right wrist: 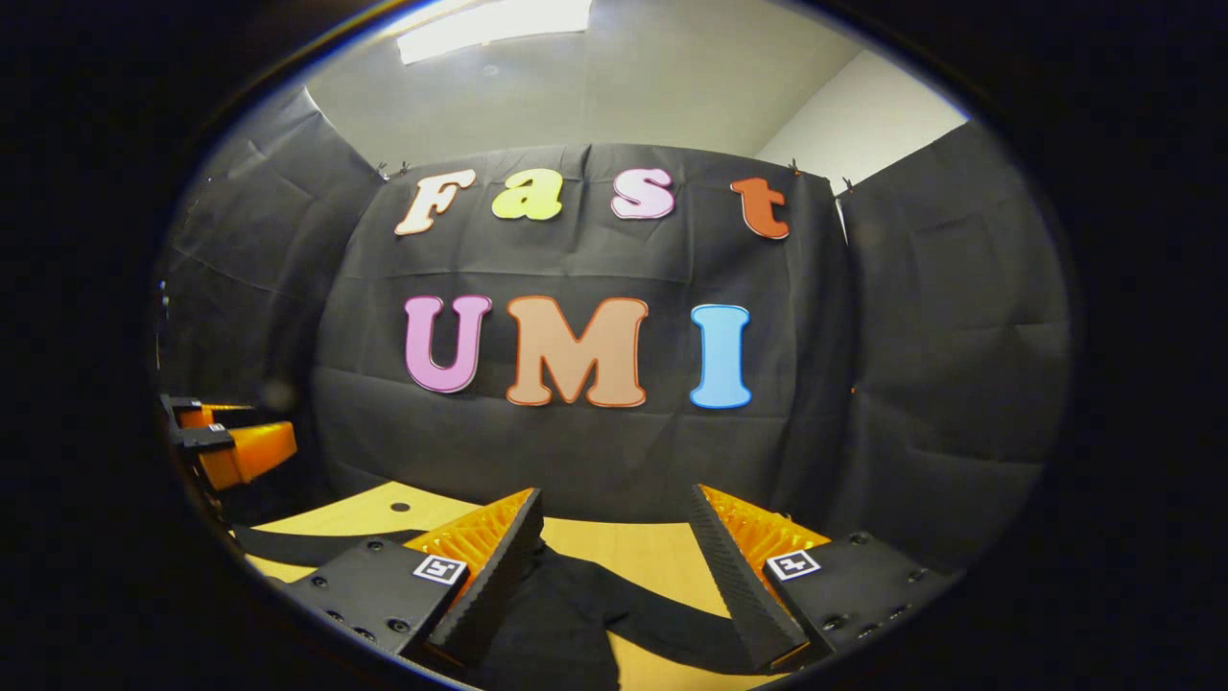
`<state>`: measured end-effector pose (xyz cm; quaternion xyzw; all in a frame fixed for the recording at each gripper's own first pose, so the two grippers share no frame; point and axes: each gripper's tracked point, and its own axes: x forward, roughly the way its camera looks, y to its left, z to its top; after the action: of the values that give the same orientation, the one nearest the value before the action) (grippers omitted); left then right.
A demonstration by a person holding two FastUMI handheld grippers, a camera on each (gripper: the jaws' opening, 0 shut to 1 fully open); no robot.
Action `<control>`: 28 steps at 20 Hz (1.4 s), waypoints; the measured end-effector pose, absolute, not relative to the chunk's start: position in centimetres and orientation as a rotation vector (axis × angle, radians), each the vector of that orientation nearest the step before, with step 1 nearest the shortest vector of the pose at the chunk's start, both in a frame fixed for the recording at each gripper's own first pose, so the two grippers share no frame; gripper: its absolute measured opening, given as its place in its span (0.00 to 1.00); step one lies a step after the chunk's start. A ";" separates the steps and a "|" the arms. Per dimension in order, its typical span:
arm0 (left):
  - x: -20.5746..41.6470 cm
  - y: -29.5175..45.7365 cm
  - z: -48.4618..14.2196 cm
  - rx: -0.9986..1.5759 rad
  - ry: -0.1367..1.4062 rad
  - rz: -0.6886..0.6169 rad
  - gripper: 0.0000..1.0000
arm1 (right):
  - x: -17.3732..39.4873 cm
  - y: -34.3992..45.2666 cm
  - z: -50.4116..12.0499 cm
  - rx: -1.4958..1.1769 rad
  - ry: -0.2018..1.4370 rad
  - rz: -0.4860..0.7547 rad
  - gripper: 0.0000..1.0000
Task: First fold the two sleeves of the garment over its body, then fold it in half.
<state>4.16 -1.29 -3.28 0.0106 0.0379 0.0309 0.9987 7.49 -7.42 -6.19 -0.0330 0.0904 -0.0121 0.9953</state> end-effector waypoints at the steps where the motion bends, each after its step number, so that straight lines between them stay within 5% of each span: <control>1: 4.4 -1.6 -3.3 0.023 0.078 0.065 0.91 | 7.7 -8.3 -6.7 -0.069 0.194 -0.035 0.95; 10: 6.2 -4.7 -3.9 0.054 0.093 0.076 0.91 | 9.9 -17.6 -12.9 -0.141 0.311 -0.140 0.98; 28: 10.0 -11.8 -6.0 0.120 0.138 0.084 0.91 | 6.3 -33.1 -34.4 -0.122 0.857 -0.285 0.99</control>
<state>10.00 -11.76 -6.01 0.0601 0.0690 0.0418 0.9949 6.31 -33.08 -34.39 -0.0587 0.4137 -0.1374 0.8980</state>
